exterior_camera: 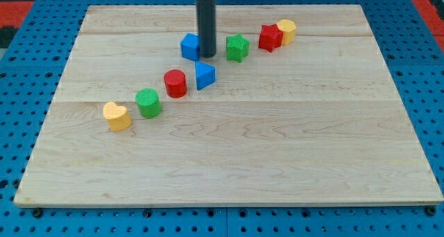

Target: Push the blue triangle towards the top of the red circle

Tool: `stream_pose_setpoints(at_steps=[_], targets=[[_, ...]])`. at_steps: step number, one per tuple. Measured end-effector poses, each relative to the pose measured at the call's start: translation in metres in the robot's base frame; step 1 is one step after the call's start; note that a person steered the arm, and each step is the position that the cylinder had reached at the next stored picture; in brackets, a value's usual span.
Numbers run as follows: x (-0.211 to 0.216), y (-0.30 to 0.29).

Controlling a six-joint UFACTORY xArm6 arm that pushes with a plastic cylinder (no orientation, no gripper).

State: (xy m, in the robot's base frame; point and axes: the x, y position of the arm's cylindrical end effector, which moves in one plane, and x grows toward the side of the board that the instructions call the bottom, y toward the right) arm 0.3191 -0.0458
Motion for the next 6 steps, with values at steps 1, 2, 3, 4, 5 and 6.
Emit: stream_pose_setpoints(at_steps=[1, 2, 3, 4, 5, 6], targets=[[-0.017, -0.036], [0.023, 0.002], [0.074, 0.055], [0.104, 0.072], [0.088, 0.033], [0.056, -0.006]])
